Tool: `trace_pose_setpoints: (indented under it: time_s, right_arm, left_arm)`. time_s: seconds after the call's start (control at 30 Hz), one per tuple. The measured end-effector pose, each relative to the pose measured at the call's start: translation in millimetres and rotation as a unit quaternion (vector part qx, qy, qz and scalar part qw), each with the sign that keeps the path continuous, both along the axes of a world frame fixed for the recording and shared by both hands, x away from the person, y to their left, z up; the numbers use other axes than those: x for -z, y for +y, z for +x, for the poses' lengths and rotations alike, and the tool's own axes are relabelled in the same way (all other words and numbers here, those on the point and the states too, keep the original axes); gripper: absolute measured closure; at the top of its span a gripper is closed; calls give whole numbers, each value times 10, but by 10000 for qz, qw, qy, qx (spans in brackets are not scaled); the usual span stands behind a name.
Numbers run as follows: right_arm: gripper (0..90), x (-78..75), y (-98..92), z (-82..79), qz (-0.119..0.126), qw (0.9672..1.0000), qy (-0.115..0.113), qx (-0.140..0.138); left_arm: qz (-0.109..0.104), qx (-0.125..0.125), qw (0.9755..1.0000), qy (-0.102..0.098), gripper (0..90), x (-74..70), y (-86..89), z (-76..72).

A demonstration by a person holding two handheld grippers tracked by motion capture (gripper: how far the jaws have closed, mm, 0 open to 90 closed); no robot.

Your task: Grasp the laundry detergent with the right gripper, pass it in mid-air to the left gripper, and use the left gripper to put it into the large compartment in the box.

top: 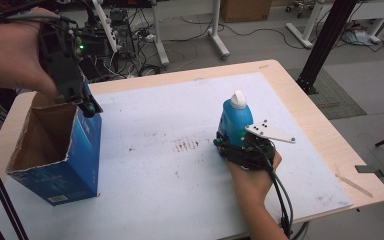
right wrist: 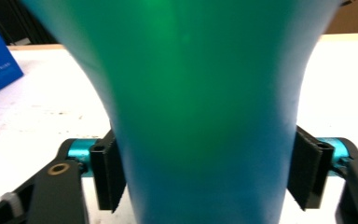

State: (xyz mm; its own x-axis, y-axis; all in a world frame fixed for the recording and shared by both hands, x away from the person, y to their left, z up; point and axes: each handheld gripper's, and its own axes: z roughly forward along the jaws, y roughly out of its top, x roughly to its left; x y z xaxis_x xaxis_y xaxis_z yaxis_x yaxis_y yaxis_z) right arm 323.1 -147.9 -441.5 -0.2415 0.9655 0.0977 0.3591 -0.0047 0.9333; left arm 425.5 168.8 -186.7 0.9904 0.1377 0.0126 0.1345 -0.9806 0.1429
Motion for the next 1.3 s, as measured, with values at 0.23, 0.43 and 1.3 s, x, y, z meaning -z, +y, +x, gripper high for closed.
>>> trace_pose_setpoints:
  time_s: [0.23, 0.43, 1.3]
  right_arm:
    - [324, 14, -5, 7, -38, 10000, 20, 59]
    - [335, 21, 14, 5, -59, 10000, -5, 48]
    - [463, -13, 20, -73, -342, 9990, -286, -88]
  left_arm:
    - [24, -27, 10000, 11, 25, 5, -6, 0]
    - [47, -47, 10000, 18, 25, 12, -17, 9]
    - [66, -65, 9999, 84, 25, 47, -51, 14]
